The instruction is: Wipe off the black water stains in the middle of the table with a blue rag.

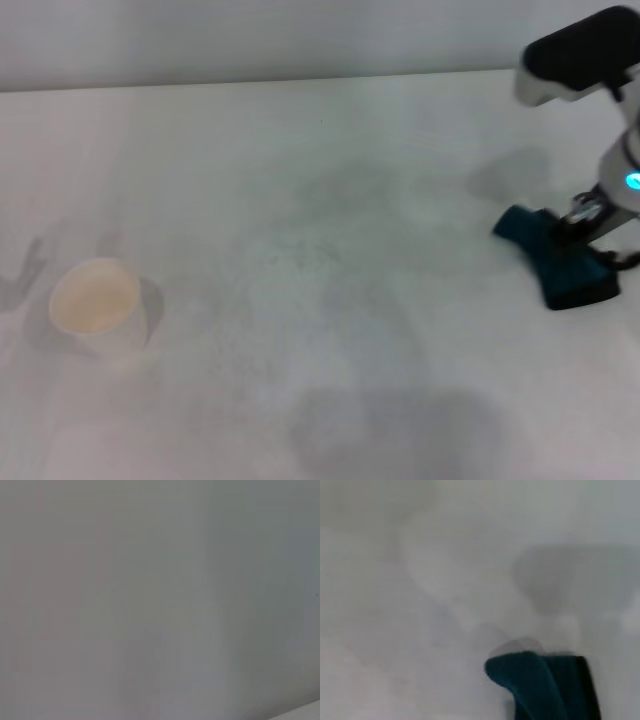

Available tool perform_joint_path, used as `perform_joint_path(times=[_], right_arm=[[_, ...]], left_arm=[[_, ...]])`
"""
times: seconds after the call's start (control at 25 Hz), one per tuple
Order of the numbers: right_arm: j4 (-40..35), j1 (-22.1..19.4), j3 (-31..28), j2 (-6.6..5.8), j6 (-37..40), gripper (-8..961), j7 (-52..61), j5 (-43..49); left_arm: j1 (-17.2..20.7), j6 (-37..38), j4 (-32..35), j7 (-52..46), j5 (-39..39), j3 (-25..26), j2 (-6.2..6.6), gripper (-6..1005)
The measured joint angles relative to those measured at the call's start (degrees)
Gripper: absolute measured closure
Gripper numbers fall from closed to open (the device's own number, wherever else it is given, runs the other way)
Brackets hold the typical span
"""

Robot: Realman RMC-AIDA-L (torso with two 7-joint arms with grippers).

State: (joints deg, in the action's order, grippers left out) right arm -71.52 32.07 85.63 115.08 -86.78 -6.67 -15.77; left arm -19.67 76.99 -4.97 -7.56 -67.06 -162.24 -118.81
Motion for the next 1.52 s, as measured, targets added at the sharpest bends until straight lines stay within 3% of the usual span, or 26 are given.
perform_joint_path(times=[0.64,0.84,1.08,1.12,1.32,1.52], right_arm=[[2.7,-1.0,-8.7,0.25,1.1,868,-6.4,-1.8],[1.0,-1.5,-14.4,0.16,2.9,665,-10.0,-3.9],[0.8,-2.7,-25.5,0.01,10.5,607,-16.2,-5.9],[1.5,-3.3,-29.0,-0.08,13.9,607,-19.7,-8.5],[3.8,-5.6,-35.3,-0.02,20.8,609,-28.8,-19.1],[13.1,-7.9,-41.2,-0.41,27.8,610,-47.5,-37.7]], left_arm=[[-0.7,-0.1,0.3,0.0,-0.3,0.0,-0.02,120],[-0.7,-0.1,0.3,0.0,-0.3,0.0,-0.03,120],[-0.7,-0.5,0.5,-0.3,-0.4,0.0,-0.11,119],[-0.7,-0.8,0.7,-0.3,-0.8,0.0,-0.11,119],[-1.3,-2.3,1.2,-0.3,-2.2,0.0,-0.19,119],[-1.3,-2.9,1.8,-0.1,-3.1,0.0,-0.19,119]])
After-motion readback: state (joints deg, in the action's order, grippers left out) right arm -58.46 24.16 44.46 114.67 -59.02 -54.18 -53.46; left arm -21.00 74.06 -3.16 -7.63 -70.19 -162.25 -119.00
